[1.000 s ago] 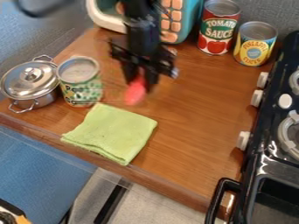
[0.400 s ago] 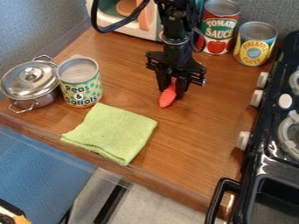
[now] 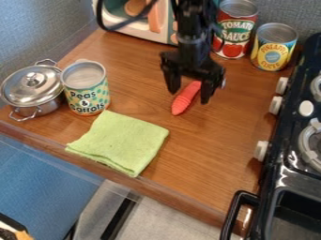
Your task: Put the red fork in the middle of the table
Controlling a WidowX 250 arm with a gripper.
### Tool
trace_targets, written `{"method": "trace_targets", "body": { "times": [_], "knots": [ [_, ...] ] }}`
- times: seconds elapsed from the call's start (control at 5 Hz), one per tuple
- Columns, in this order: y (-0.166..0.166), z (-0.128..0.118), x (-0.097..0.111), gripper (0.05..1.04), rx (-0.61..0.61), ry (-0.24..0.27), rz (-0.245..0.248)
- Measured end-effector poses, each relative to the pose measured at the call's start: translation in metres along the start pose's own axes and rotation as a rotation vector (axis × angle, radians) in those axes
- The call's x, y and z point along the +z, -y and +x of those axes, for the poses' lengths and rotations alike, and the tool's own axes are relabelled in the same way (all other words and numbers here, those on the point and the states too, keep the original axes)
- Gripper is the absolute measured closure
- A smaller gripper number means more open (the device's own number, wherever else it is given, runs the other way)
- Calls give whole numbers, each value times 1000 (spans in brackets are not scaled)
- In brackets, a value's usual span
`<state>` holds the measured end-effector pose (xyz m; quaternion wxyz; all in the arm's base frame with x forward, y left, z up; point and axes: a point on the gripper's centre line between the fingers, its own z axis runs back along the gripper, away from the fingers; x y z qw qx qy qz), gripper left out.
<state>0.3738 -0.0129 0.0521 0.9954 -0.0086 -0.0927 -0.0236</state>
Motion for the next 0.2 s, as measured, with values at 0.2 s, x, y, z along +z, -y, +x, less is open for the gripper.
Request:
{"method": "trace_targets", "body": {
  "times": [0.2],
  "knots": [
    [-12, -2, 38, 77, 15, 26, -3]
  ]
}}
